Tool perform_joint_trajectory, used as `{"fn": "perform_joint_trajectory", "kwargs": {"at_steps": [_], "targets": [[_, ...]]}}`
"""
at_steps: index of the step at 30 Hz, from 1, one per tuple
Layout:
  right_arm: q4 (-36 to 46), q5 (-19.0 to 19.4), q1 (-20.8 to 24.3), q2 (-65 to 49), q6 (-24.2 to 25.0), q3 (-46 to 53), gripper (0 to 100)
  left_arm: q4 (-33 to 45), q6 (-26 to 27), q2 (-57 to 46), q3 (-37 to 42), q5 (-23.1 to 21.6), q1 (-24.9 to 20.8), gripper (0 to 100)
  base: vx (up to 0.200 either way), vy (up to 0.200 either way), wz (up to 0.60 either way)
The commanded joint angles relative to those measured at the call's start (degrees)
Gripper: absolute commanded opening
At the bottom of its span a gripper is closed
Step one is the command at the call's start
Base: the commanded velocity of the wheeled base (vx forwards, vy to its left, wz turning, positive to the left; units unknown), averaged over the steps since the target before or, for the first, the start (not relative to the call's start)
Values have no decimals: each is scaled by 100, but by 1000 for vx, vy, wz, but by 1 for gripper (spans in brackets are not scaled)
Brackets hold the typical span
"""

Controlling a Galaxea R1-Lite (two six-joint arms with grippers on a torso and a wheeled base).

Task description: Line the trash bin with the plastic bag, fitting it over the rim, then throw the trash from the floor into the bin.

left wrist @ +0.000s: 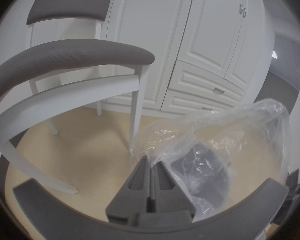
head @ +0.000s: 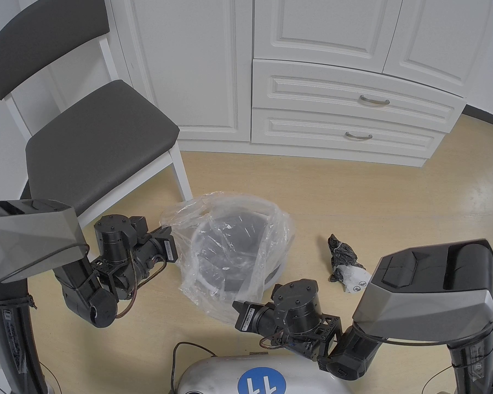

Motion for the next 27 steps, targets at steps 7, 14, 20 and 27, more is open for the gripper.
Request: {"fn": "perform_joint_trajectory", "kwargs": {"at_steps": [7,14,20,27], "targets": [[541,14,-251,84,64,-452,0,754,80,-491,137,-60,122,0,0,0,0],[2185,14,-857,181,266,-1357,0,772,36,72,-197,10,8,0,0,0,0],[3204,-3,-1024,190,591,-1981,0,772,10,370,-390,125,-107,0,0,0,0],[3266,-82,-1077,58,670,-1990,0,798,-570,924,-1032,617,-326,0,0,0,0]]}}
